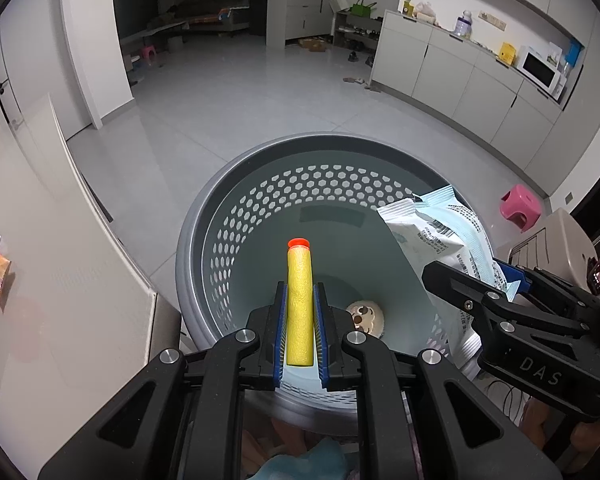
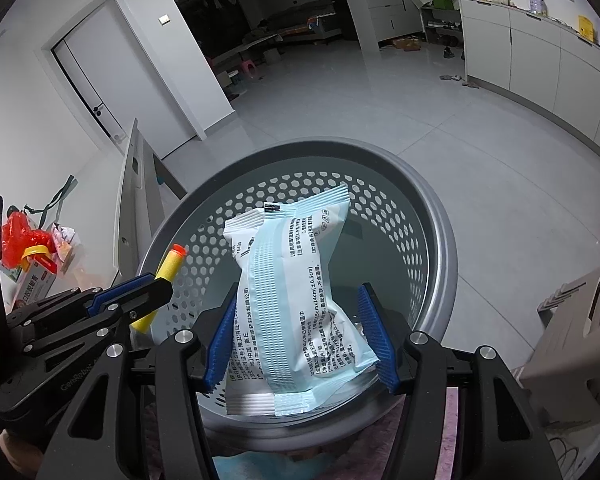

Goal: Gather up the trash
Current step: 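Carry the dart and the wrapper over the grey basket with both tools, then open both tools to drop the dart and wrapper into the basket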

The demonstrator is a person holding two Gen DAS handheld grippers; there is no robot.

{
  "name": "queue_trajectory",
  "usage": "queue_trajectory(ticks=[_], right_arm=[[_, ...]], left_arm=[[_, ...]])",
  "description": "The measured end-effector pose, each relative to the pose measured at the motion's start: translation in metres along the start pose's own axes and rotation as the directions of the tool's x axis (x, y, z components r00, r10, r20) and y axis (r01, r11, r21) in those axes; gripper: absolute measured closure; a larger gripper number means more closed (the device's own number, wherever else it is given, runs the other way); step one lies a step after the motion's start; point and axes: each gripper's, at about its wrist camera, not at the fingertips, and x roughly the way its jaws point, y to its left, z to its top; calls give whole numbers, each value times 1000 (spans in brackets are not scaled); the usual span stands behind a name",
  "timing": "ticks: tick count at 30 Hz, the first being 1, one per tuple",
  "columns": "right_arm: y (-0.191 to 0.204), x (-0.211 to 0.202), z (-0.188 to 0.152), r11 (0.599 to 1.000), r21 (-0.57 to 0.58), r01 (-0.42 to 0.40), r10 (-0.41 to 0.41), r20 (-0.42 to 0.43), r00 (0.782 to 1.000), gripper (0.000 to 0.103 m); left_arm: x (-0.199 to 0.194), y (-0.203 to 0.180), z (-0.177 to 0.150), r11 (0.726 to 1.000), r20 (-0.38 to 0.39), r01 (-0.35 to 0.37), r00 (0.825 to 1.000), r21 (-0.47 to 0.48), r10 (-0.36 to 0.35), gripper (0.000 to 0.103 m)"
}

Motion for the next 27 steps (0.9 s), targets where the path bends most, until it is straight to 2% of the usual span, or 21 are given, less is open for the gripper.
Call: queue_trajectory(ticks=[19,22,24,27], right_arm=[[-9,4,0,1000,12,0,0,-14,1000,47],[-10,4,-1,1000,14,1,-1,-12,1000,46],[-11,4,-1,1000,16,1,0,-11,1000,42],[-12,3,-2,1000,13,-5,5,-4,1000,38]], left_arm=[[1,2,0,1000,-10,-7,1000,-8,7,89],[0,4,-1,1000,-8,-13,1000,-12,12,79],[-1,4,-1,1000,0,-19,1000,-13,19,65],[-3,6,-1,1000,12,-24,1000,-15,24,57]])
